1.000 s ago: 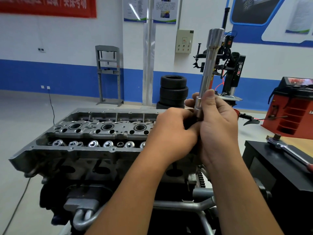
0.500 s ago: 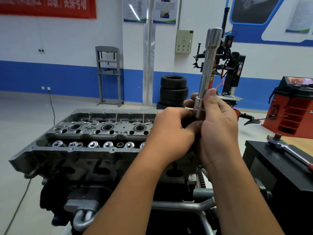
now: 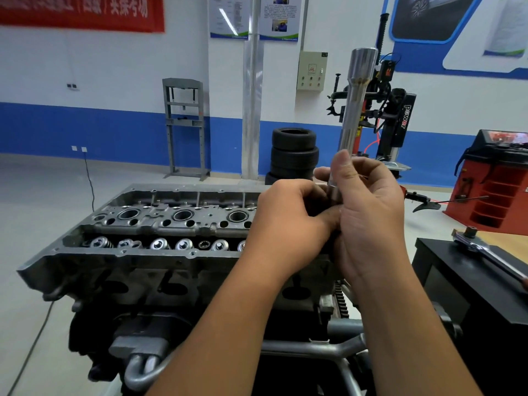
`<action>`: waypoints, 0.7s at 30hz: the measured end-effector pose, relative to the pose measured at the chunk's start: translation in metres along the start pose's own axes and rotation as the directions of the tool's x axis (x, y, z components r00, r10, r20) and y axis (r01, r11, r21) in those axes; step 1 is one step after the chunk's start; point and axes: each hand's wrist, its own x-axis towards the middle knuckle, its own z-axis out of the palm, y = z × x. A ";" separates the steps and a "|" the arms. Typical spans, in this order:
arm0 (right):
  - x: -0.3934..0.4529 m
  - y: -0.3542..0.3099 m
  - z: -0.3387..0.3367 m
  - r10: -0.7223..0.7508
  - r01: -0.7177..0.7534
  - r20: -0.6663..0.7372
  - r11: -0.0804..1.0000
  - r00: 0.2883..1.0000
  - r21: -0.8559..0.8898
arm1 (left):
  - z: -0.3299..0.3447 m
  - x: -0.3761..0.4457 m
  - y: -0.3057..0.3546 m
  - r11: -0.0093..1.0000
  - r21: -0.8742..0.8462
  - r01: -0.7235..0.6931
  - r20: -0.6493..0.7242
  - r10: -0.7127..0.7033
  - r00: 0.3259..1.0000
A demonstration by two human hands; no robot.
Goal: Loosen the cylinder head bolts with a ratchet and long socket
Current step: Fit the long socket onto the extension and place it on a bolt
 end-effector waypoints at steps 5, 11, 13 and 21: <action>0.002 0.004 -0.003 0.029 -0.029 -0.012 1.000 1.000 -0.010 | 0.000 0.001 0.000 0.998 -0.065 0.007 0.068 -0.003 0.998; 0.001 0.002 -0.002 0.018 -0.019 0.009 1.000 1.000 0.014 | 0.001 0.001 -0.001 1.000 -0.019 0.013 0.007 -0.013 1.000; 0.000 0.003 -0.001 -0.002 0.003 0.018 1.000 1.000 -0.019 | 0.001 0.002 -0.002 1.000 -0.022 0.008 -0.008 -0.009 1.000; -0.001 -0.001 0.000 -0.022 0.022 0.013 1.000 1.000 -0.004 | -0.002 0.003 -0.003 0.998 -0.067 -0.010 0.070 0.015 0.997</action>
